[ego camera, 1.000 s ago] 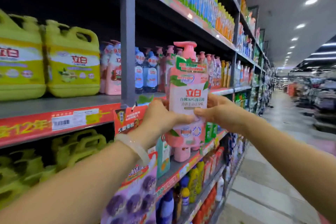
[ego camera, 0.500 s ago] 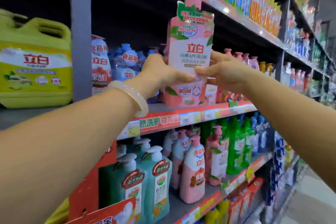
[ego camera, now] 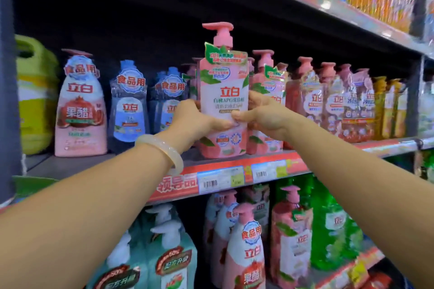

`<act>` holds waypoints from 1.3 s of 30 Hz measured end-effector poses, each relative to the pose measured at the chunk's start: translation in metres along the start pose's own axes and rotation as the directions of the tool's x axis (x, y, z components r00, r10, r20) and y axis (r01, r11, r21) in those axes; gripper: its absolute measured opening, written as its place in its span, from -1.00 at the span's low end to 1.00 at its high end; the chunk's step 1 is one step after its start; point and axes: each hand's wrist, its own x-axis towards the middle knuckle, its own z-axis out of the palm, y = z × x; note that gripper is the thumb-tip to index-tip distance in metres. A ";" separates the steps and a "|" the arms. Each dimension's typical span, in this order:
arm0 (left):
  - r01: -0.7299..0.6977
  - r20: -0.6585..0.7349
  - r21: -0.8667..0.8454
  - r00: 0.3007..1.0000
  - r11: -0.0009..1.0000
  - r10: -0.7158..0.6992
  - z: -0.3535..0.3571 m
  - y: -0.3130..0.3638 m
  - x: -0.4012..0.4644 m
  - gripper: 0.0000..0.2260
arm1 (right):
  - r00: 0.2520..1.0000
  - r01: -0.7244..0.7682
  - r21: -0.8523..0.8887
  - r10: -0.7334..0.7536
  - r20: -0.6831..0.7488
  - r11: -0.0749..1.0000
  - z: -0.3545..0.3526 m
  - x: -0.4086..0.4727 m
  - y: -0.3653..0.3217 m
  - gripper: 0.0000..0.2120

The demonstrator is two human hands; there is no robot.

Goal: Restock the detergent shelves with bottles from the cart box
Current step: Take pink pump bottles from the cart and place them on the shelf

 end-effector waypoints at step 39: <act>0.037 -0.039 -0.016 0.999 0.999 -0.038 0.033 -0.021 0.016 -0.56 | 0.927 -0.044 -0.235 -0.047 -0.371 0.971 -0.057 0.017 0.095 0.42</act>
